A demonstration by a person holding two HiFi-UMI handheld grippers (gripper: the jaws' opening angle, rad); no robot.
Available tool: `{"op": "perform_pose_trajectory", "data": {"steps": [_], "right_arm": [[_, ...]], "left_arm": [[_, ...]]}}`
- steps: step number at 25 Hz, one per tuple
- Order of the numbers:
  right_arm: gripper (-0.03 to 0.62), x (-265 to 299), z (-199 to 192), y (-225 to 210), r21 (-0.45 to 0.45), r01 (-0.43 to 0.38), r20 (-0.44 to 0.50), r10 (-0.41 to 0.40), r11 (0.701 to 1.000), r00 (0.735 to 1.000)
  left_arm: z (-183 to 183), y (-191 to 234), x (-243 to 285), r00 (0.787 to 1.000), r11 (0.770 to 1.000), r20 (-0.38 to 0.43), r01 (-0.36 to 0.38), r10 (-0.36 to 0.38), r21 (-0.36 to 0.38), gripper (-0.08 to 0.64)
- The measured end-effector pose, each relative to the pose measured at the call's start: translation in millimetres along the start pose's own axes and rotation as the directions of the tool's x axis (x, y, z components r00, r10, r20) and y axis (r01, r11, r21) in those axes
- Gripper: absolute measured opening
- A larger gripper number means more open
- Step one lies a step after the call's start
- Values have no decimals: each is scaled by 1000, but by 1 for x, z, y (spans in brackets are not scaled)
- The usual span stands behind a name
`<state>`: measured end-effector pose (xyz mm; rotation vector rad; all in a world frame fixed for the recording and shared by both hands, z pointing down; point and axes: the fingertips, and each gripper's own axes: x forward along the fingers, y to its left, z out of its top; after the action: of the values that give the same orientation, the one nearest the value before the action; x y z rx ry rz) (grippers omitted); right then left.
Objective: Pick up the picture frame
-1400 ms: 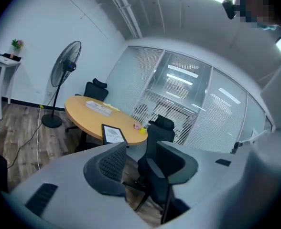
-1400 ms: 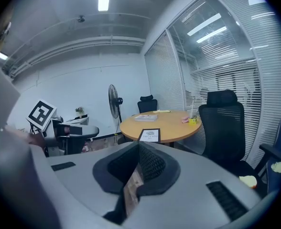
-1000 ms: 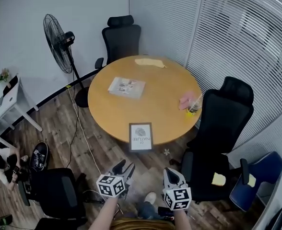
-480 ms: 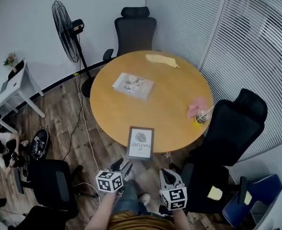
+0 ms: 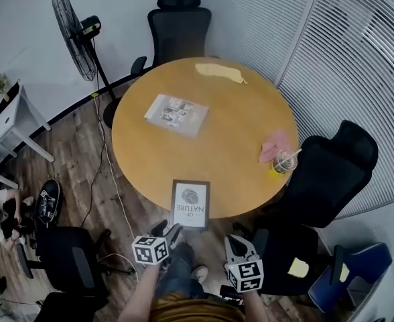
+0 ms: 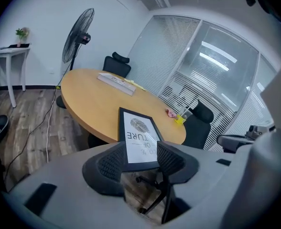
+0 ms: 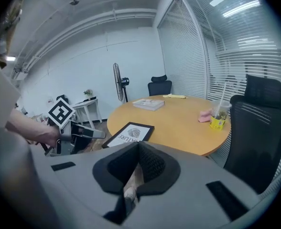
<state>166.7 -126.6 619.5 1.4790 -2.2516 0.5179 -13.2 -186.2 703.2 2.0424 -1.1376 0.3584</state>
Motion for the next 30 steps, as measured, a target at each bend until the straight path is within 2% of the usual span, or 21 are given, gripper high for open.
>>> {"op": "perform_pose_trajectory", "data": {"steps": [8, 13, 19, 22, 27, 30], "right_arm": [[12, 40, -10, 3, 20, -38, -83, 40, 999, 996], [12, 60, -13, 4, 34, -55, -121, 59, 998, 991], [12, 76, -20, 1, 66, -52, -148, 62, 996, 987], [12, 80, -23, -2, 80, -45, -162, 58, 996, 985], [12, 81, -27, -10, 103, -23, -169, 40, 994, 985], [12, 83, -27, -15, 118, -14, -163, 33, 993, 986]], "left_arm": [[-5, 27, 35, 997, 996, -69, 16, -22, -84, 221], [-18, 26, 47, 984, 980, -121, 108, -129, -167, 227], [-29, 28, 62, 965, 951, -157, 162, -208, -264, 225], [-30, 26, 67, 956, 927, -145, 201, -256, -317, 225], [-30, 24, 68, 950, 914, -118, 237, -289, -330, 208], [-28, 21, 70, 945, 902, -109, 254, -309, -350, 170]]}}
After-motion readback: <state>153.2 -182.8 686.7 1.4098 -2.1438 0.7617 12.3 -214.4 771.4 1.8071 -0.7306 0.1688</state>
